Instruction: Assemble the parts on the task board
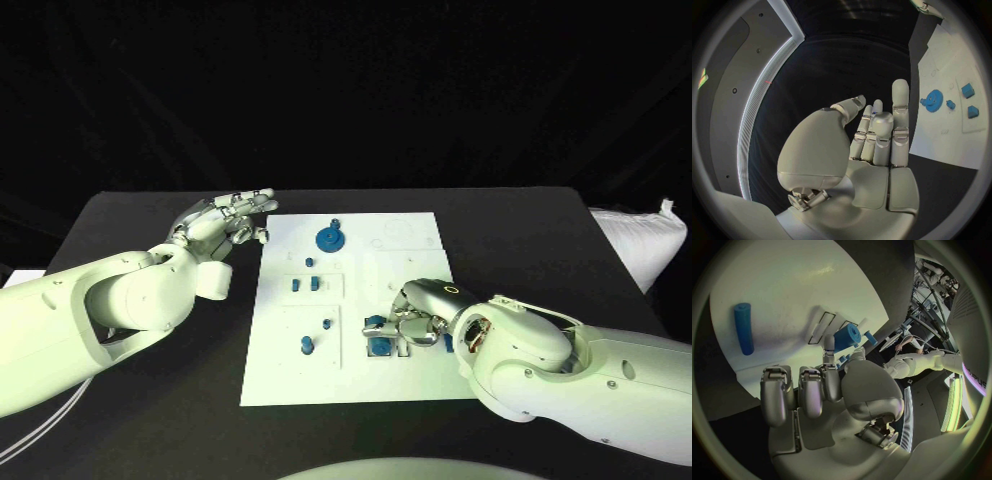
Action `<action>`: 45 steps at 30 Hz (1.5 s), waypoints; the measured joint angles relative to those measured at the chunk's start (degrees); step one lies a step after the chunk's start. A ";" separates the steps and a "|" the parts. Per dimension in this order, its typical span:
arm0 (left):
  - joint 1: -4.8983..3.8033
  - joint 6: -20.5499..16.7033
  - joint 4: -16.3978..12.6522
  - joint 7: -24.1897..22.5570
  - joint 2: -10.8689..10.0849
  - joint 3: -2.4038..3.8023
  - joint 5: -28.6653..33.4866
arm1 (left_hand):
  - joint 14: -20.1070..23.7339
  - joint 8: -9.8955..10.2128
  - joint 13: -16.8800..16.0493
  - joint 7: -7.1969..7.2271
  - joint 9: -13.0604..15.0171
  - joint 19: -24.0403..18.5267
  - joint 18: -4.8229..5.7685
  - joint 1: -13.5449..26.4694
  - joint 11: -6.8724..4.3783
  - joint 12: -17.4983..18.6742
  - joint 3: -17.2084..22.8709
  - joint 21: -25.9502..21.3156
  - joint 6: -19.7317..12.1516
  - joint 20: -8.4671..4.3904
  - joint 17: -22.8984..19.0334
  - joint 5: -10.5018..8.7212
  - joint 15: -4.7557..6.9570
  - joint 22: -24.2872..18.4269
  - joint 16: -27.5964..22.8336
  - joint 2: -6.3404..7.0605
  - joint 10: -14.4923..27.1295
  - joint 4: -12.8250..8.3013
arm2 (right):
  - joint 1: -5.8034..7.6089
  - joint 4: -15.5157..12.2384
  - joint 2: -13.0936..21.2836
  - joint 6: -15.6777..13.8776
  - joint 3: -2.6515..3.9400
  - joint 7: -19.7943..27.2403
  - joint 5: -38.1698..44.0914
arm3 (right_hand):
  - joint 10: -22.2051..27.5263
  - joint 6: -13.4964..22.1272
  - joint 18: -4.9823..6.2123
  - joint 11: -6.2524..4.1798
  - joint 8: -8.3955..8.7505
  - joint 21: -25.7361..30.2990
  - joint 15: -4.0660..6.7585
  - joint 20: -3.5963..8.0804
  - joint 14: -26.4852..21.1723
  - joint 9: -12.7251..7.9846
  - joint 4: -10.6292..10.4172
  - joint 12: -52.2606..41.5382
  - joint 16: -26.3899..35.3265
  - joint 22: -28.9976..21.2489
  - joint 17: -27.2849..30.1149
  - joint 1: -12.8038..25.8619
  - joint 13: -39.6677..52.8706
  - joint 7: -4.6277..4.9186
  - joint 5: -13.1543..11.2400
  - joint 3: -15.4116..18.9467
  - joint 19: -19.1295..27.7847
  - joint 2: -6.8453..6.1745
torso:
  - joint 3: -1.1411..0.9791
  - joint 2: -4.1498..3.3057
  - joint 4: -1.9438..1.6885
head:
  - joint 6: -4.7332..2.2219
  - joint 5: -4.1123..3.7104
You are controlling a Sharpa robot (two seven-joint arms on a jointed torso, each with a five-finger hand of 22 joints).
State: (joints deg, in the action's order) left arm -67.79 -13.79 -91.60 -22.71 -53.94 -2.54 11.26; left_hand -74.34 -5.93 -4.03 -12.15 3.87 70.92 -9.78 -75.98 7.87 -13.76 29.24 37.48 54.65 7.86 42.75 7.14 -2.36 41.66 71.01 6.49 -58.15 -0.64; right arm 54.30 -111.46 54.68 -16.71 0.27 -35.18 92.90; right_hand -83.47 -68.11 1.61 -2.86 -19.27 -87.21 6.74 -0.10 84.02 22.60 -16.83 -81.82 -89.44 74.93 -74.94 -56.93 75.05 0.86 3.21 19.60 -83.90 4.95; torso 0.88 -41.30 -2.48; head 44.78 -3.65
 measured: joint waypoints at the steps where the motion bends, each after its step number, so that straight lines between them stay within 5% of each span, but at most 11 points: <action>1: 0.00 0.00 0.00 0.00 -0.01 0.00 0.00 | 0.00 0.00 0.00 0.00 0.00 0.00 0.00 0.00 0.00 0.00 0.00 0.00 0.00 0.00 0.00 0.00 0.00 0.00 0.00 0.00 0.00 0.00 | 0.00 -0.06 0.04 -0.10 0.01 -0.01 0.12 | 0.00 0.01 0.00 0.00 0.00 0.00 0.00 0.00 0.00 0.03 0.00 0.00 0.00 0.00 0.00 0.26 0.00 0.00 0.00 0.00 0.00 0.06 | -0.01 0.00 0.00 | 0.00 0.03; 7: 0.00 0.01 0.00 0.02 -0.02 0.00 0.00 | 0.00 0.00 0.00 0.00 0.00 0.00 0.00 0.00 -0.07 0.00 0.00 0.00 0.00 0.00 -0.04 0.00 0.00 0.00 0.00 0.00 0.06 0.00 | -0.01 -0.91 0.63 -0.95 0.02 -0.02 0.81 | -0.30 0.01 0.01 -0.29 0.00 0.00 0.00 0.00 0.00 0.49 0.19 -0.36 0.00 -0.01 0.00 0.00 0.00 0.00 0.00 -0.19 0.00 0.21 | -0.02 0.02 0.01 | 0.03 0.04; 19: 0.00 0.06 0.04 0.06 -0.08 0.00 0.00 | 0.00 0.00 0.00 0.00 0.00 0.00 0.00 0.00 -0.21 0.00 0.00 0.00 0.00 0.00 -0.08 0.00 0.00 0.00 0.00 0.00 0.21 0.00 | -0.05 -3.97 3.56 -2.60 0.27 0.37 1.00 | -0.29 0.22 0.02 -0.29 -0.44 0.00 0.00 0.20 0.00 2.30 3.19 -0.97 0.00 -0.02 0.01 -10.02 0.06 -0.20 0.56 -2.40 -0.20 -1.71 | -0.05 0.03 0.07 | -0.05 0.05; 29: 0.00 0.11 0.12 0.11 -0.12 0.00 -0.03 | 0.00 0.00 0.00 0.00 0.00 0.00 0.00 0.00 -0.21 0.00 0.00 0.00 0.00 0.00 -0.08 0.00 0.00 0.01 0.00 0.00 0.21 0.00 | -0.05 -5.09 4.63 -2.49 0.31 0.91 -0.33 | -0.27 0.41 0.03 -0.27 -0.67 -0.22 0.00 0.20 0.00 2.77 3.90 -1.48 -0.02 -0.02 0.02 -11.74 0.10 -0.06 0.56 -3.10 -0.21 -1.04 | -0.02 0.04 0.06 | -0.11 0.18; 45: 0.00 0.17 0.13 0.17 -0.07 -0.01 -0.09 | 0.00 0.00 0.00 0.00 0.00 0.00 0.00 0.00 -0.21 0.00 0.00 0.00 0.00 0.00 -0.08 0.00 0.00 0.01 0.00 0.00 0.20 0.00 | -0.06 -2.74 3.28 -0.75 0.31 1.10 -1.77 | 0.12 0.59 0.05 0.12 -0.67 -0.21 -0.03 0.20 0.01 3.37 5.32 -1.59 -0.22 -0.03 0.03 -14.07 0.28 -0.24 2.68 -4.53 -0.20 -0.05 | 0.02 -0.04 -0.04 | -0.02 0.10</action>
State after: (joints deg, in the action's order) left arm -67.78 -13.62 -91.46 -22.54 -54.01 -2.56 11.17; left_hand -74.34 -5.93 -4.03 -12.14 3.87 70.92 -9.78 -75.98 7.67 -13.76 29.24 37.48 54.64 7.86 42.67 7.14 -2.36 41.67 71.01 6.49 -57.94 -0.64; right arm 54.24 -114.20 57.96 -17.47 0.58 -34.08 91.14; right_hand -83.35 -67.52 1.66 -2.75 -19.94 -87.42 6.71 0.09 84.03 25.97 -11.51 -83.41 -89.65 74.90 -74.91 -70.99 75.33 0.62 5.89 15.07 -84.11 4.90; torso 0.90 -41.34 -2.52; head 44.76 -3.55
